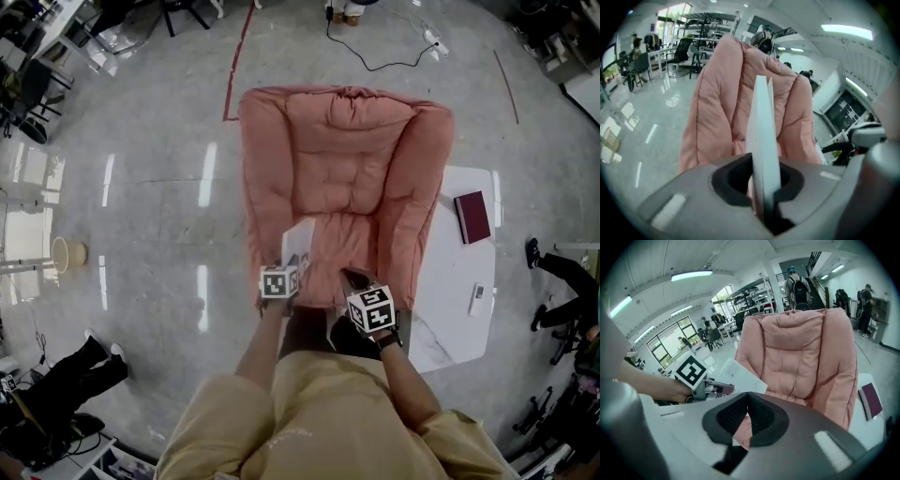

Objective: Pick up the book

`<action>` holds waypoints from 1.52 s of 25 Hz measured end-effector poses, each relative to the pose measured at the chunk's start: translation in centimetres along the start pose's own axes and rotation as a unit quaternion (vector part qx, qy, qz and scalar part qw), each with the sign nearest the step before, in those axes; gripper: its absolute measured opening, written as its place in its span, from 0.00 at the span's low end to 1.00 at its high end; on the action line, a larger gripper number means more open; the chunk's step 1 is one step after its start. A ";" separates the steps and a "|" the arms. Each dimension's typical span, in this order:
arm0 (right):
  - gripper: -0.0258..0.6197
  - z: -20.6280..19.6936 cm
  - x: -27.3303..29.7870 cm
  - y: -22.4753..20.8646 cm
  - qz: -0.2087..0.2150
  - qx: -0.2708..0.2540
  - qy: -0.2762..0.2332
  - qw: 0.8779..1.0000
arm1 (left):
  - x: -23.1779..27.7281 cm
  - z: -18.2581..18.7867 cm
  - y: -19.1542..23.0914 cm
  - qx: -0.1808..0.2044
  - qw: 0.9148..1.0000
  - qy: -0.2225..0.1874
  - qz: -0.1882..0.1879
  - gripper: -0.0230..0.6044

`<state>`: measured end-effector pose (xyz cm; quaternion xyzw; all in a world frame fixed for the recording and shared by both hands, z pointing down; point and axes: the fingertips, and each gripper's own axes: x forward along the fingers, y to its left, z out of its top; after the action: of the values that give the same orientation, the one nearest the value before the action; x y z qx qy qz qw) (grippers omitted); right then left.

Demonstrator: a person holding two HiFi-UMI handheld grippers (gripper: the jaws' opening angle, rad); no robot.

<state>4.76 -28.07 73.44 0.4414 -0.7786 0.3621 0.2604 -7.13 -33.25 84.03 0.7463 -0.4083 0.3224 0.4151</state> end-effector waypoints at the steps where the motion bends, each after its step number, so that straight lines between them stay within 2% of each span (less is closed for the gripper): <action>1: 0.05 0.8 -0.8 -0.3 -0.002 0.001 -0.011 1.000 | -1.1 1.1 -0.8 -0.002 1.000 -0.020 -0.003 0.11; 6: 0.05 4.8 -5.3 -1.0 -0.015 -0.009 -0.075 0.997 | -7.4 6.8 -5.1 -0.006 0.992 -0.125 -0.019 0.11; 9: 0.05 8.7 -8.3 -1.1 -0.023 -0.025 -0.128 0.991 | -11.9 11.3 -8.0 0.002 0.980 -0.197 -0.028 0.11; 12: 0.05 13.0 -11.6 -1.1 -0.030 -0.040 -0.189 0.981 | -16.4 15.3 -11.1 0.019 0.963 -0.265 -0.035 0.11; 15: 0.05 17.4 -15.8 -1.0 -0.040 -0.055 -0.255 0.965 | -20.8 18.8 -14.6 0.043 0.941 -0.334 -0.044 0.11; 21: 0.05 24.7 -24.9 0.6 -0.056 -0.088 -0.370 0.923 | -30.2 24.9 -20.6 0.077 0.885 -0.457 -0.054 0.11; 23: 0.05 25.7 -27.3 1.4 -0.062 -0.096 -0.395 0.911 | -33.1 25.8 -22.2 0.097 0.865 -0.490 -0.046 0.11; 26: 0.05 26.0 -30.1 2.2 -0.080 -0.111 -0.420 0.897 | -36.6 25.9 -24.1 0.148 0.834 -0.532 -0.014 0.11; 28: 0.05 25.9 -31.1 2.2 -0.097 -0.119 -0.428 0.890 | -38.0 25.7 -25.0 0.171 0.819 -0.548 0.003 0.11; 30: 0.05 25.6 -31.8 2.0 -0.103 -0.123 -0.435 0.886 | -38.3 25.4 -25.6 0.175 0.813 -0.555 0.007 0.11; 33: 0.05 25.1 -32.4 2.0 -0.102 -0.130 -0.439 0.883 | -38.3 24.9 -26.1 0.168 0.814 -0.557 0.005 0.11; 35: 0.05 24.9 -33.0 2.4 -0.100 -0.135 -0.439 0.883 | -38.6 24.4 -26.4 0.168 0.816 -0.552 0.005 0.11; 38: 0.05 24.3 -33.7 2.4 -0.097 -0.136 -0.439 0.883 | -38.0 23.7 -27.1 0.176 0.825 -0.536 0.004 0.11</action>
<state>16.54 -29.69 33.53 0.5888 -0.8081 -0.0052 -0.0164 2.59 -32.46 32.61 0.8602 -0.5062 -0.0607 -0.0090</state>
